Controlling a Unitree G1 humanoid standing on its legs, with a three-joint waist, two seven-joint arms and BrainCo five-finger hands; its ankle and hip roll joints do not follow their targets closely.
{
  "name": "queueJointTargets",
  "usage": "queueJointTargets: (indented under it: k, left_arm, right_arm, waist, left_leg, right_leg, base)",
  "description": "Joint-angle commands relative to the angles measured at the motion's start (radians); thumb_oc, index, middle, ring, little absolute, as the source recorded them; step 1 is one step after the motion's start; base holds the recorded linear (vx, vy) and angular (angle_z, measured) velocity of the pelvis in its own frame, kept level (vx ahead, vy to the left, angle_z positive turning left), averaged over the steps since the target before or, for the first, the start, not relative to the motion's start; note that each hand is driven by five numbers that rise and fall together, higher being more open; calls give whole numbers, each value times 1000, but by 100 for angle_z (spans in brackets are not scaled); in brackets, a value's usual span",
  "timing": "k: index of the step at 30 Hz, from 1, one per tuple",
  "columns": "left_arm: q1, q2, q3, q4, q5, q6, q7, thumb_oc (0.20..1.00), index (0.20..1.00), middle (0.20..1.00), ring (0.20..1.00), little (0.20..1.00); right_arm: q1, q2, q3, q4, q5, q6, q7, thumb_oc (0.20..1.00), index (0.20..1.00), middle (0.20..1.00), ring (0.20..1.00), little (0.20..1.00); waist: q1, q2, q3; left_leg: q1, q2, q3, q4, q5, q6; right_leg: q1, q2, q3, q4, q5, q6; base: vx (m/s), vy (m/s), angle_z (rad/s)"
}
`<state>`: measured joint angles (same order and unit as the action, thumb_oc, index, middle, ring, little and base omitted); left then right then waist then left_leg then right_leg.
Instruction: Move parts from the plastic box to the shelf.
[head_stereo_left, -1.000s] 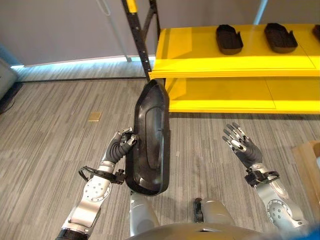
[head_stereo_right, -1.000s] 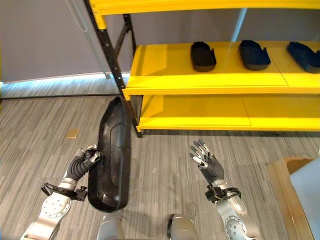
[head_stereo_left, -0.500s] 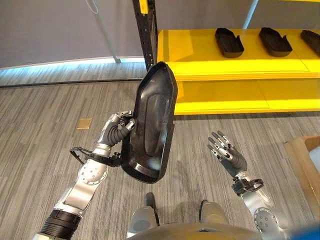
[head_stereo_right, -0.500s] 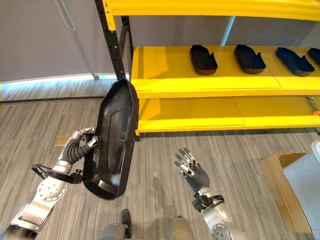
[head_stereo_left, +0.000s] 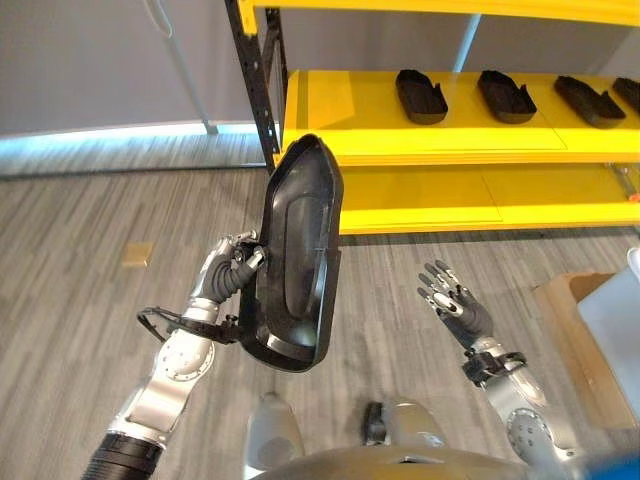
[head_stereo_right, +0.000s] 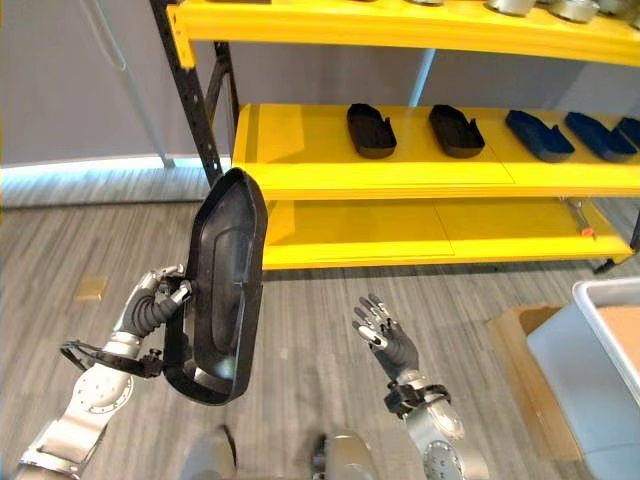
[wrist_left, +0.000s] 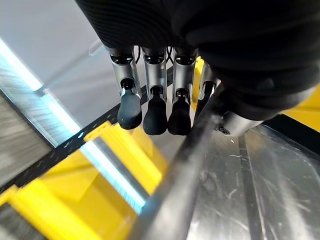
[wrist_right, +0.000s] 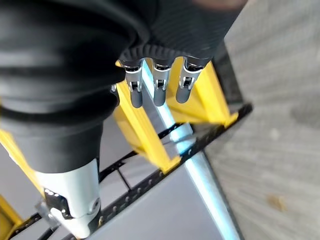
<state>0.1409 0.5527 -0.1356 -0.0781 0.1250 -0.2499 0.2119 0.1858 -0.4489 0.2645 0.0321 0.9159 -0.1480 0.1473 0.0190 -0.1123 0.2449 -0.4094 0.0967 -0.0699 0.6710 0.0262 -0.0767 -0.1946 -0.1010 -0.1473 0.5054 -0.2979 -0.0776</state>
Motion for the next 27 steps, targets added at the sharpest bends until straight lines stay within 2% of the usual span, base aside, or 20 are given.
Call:
queueJointTargets:
  k: [1, 2, 3, 4, 5, 6, 7, 8, 9, 13, 16, 20, 21, 22, 23, 24, 26, 27]
  left_arm:
    - [-22, 9, 71, -91, -35, -64, 45, 200, 200, 200, 200, 200]
    - [-16, 4, 73, -92, -34, -64, 51, 200, 200, 200, 200, 200]
    - [-10, 0, 69, -83, -26, -61, 47, 200, 200, 200, 200, 200]
    - [8, -2, 76, -76, -23, -61, 36, 200, 200, 200, 200, 200]
    - [12, 0, 77, -81, -16, -65, 36, 200, 200, 200, 200, 200]
    - [14, 1, 76, -80, -15, -66, 37, 200, 200, 200, 200, 200]
    - [1, 9, 72, -82, -4, -71, 36, 200, 200, 200, 200, 200]
    - [-6, 29, 70, -92, -1, -73, 25, 200, 200, 200, 200, 200]
    - [-5, 43, 68, -97, 7, -74, 21, 200, 200, 200, 200, 200]
    - [-35, 87, 71, -101, 14, -75, 42, 200, 200, 200, 200, 200]
    - [-57, 99, 68, -98, 20, -74, 52, 200, 200, 200, 200, 200]
    - [-77, 95, 56, -90, 23, -72, 58, 200, 200, 200, 200, 200]
    - [-86, 90, 47, -85, 25, -66, 51, 200, 200, 200, 200, 200]
    - [-84, 91, 46, -85, 25, -64, 50, 200, 200, 200, 200, 200]
    - [-85, 92, 48, -90, 24, -61, 48, 200, 200, 200, 200, 200]
    - [-82, 94, 51, -94, 26, -61, 51, 200, 200, 200, 200, 200]
    - [-70, 94, 59, -92, 31, -60, 47, 200, 200, 200, 200, 200]
    - [-67, 93, 62, -91, 29, -60, 44, 200, 200, 200, 200, 200]
  right_arm:
    - [-44, 9, -17, -70, -38, -70, -5, 1000, 1000, 1000, 1000, 1000]
    - [-41, 10, -17, -68, -40, -77, -9, 1000, 1000, 1000, 1000, 1000]
    - [-33, 5, -16, -53, -59, -75, -10, 1000, 1000, 1000, 1000, 1000]
    - [-16, 8, -23, -55, -70, -61, 9, 1000, 1000, 1000, 1000, 1000]
    - [-4, 17, -19, -54, -71, -58, 23, 1000, 1000, 1000, 1000, 1000]
    - [-3, 18, -18, -53, -71, -59, 24, 1000, 1000, 1000, 1000, 1000]
    - [-2, 18, -7, -51, -74, -54, 31, 1000, 1000, 1000, 1000, 1000]
    - [5, 29, -9, -67, -58, -44, 39, 1000, 1000, 1000, 1000, 1000]
    - [7, 27, -6, -75, -60, -41, 46, 1000, 1000, 1000, 1000, 1000]
    - [-41, 36, 37, -64, -71, -41, 42, 1000, 1000, 1000, 1000, 1000]
    - [-69, 44, 65, -59, -82, -38, 42, 1000, 1000, 1000, 1000, 1000]
    - [-87, 49, 82, -52, -84, -35, 42, 1000, 1000, 1000, 1000, 1000]
    - [-103, 53, 98, -52, -92, -35, 46, 1000, 1000, 1000, 1000, 1000]
    - [-108, 55, 104, -55, -91, -34, 47, 1000, 1000, 1000, 1000, 1000]
    - [-121, 55, 112, -55, -95, -34, 46, 1000, 1000, 1000, 1000, 1000]
    - [-131, 57, 122, -56, -101, -36, 45, 1000, 1000, 1000, 1000, 1000]
    - [-137, 71, 132, -53, -105, -36, 44, 1000, 1000, 1000, 1000, 1000]
    - [-140, 74, 132, -52, -109, -37, 41, 1000, 1000, 1000, 1000, 1000]
  waist:
    - [-5, 29, 11]
    - [3, 45, 5]
    - [20, 58, -4]
    - [12, 67, -27]
    - [12, 73, -37]
    - [15, 71, -38]
    - [13, 63, -41]
    - [7, 50, -47]
    - [5, 42, -51]
    - [-1, 16, -55]
    - [-6, 5, -49]
    - [-8, 0, -46]
    - [-9, 1, -51]
    - [-9, 5, -46]
    - [-9, 18, -38]
    - [-4, 33, -31]
    - [-9, 51, -22]
    - [-12, 53, -22]
  left_leg:
    - [58, 42, 18, -264, -48, 18]
    - [42, 71, 4, -420, 6, 7]
    - [79, 95, -24, -649, 79, -15]
    - [111, 107, -31, -658, 89, -19]
    - [124, 104, -22, -656, 123, -23]
    - [129, 104, -18, -662, 126, -22]
    - [116, 90, -11, -627, 132, -31]
    - [99, 61, 14, -582, 101, -16]
    - [90, 47, 22, -569, 92, -10]
    - [29, 9, 43, -517, 44, 21]
    - [-3, -20, 53, -465, -4, 45]
    - [-27, -49, 50, -402, -54, 65]
    - [-6, -85, 44, -374, -103, 93]
    - [18, -91, 43, -375, -119, 106]
    - [57, -95, 48, -404, -113, 119]
    - [92, -98, 53, -435, -109, 129]
    - [153, -105, 50, -482, -108, 138]
    - [176, -107, 47, -501, -106, 139]
  right_leg:
    - [214, -30, 30, -329, 100, 138]
    - [240, -24, 42, -348, 92, 147]
    - [286, -30, 69, -371, 79, 153]
    - [313, -42, 84, -377, 67, 166]
    - [327, -47, 96, -376, 64, 173]
    - [326, -49, 98, -376, 64, 173]
    - [331, -70, 108, -379, 73, 188]
    - [331, -106, 120, -394, 95, 211]
    - [320, -122, 129, -400, 112, 219]
    - [242, -166, 161, -412, 190, 249]
    - [210, -194, 172, -408, 243, 260]
    - [208, -214, 166, -393, 267, 263]
    - [186, -222, 168, -298, 328, 253]
    - [160, -221, 173, -223, 360, 242]
    - [109, -211, 176, -140, 406, 229]
    - [84, -210, 146, -76, 426, 221]
    - [42, -207, 126, -15, 425, 217]
    - [17, -198, 117, -26, 412, 214]
  base:
    - [302, 144, -50]
    - [562, 231, -58]
    - [682, 301, -64]
    - [630, 338, -75]
    - [361, 256, -105]
    - [241, 232, -114]
    - [278, 270, -77]
    - [333, 333, -36]
    - [253, 282, -48]
    - [105, 172, -48]
    - [123, 157, -4]
    - [158, 181, 2]
    - [237, 278, -2]
    - [252, 370, 14]
    - [106, 269, 20]
    - [97, 260, 25]
    - [148, 180, -9]
    - [219, 79, -14]
